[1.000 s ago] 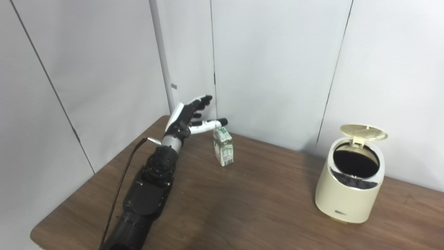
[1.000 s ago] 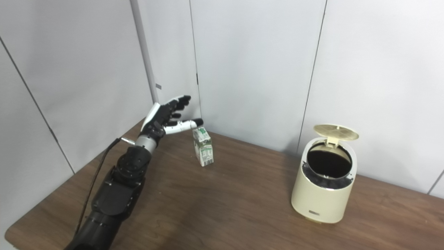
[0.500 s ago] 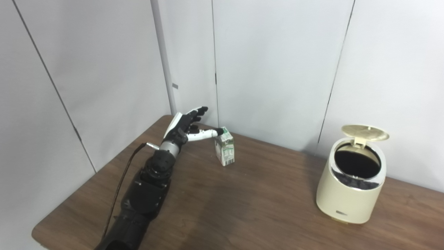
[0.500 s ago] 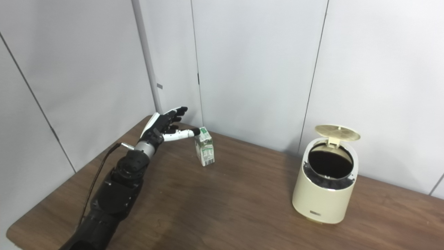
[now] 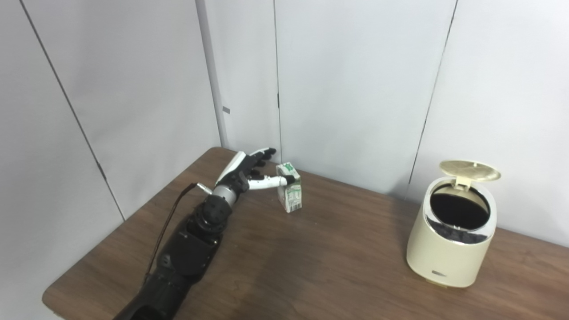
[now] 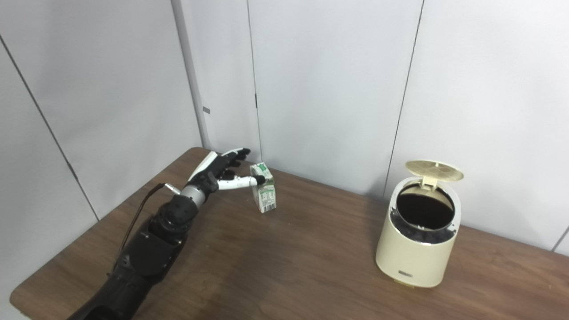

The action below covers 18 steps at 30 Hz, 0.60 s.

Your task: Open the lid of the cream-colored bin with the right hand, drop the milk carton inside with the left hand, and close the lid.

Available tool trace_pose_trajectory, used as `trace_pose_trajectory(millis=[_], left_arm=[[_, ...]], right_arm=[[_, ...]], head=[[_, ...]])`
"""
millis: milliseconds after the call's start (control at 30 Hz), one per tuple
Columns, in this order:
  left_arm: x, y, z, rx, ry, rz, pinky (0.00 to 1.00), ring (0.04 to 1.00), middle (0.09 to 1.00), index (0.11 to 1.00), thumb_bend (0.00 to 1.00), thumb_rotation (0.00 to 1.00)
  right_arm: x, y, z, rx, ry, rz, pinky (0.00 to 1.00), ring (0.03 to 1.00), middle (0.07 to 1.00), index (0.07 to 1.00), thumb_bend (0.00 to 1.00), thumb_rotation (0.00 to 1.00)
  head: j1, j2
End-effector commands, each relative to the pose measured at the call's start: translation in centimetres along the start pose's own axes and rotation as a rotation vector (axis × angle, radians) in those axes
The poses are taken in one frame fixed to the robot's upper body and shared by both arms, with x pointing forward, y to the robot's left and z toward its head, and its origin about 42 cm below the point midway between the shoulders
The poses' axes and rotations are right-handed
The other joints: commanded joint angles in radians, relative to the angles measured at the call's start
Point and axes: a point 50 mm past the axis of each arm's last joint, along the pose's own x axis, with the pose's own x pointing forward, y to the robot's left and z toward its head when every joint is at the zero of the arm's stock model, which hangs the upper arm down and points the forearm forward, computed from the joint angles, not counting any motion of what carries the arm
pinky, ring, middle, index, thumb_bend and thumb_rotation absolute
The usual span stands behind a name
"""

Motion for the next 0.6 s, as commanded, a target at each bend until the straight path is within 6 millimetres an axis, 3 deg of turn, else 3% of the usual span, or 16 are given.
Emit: trace_pose_trajectory(millis=[0,67,200,300,567], left_arm=[[0.7,1.5,2.3,0.026,-0.056,0.043,0.8,0.884,0.901,0.925,1.0,0.48],[0.9,1.2,2.3,0.04,-0.034,0.026,0.75,0.858,0.902,0.932,1.0,0.48],[1.4,0.7,2.4,0.102,-0.015,0.001,0.84,0.906,0.907,0.935,1.0,0.51],[1.5,0.2,2.6,0.102,-0.021,0.004,0.84,0.897,0.894,0.929,1.0,0.5],[2.1,-0.9,3.7,0.127,0.027,0.048,0.71,0.826,0.872,0.919,1.0,0.44]], right_arm=[[-1.4,0.4,-0.3,-0.001,0.019,0.009,0.5,0.616,0.644,0.623,0.45,0.67],[-1.5,0.4,-0.3,-0.012,0.02,0.011,0.5,0.618,0.644,0.62,0.45,0.69],[-1.5,0.3,-0.4,-0.038,0.002,0.019,0.51,0.624,0.648,0.623,0.46,0.72],[-1.5,0.4,-0.3,-0.048,0.002,0.017,0.5,0.624,0.646,0.619,0.45,0.72],[-1.6,0.5,-0.2,-0.036,0.006,0.009,0.5,0.621,0.648,0.617,0.47,0.73]], head=[[-0.001,0.001],[-0.002,-0.001],[-0.008,0.0],[-0.008,0.0],[-0.012,0.0]])
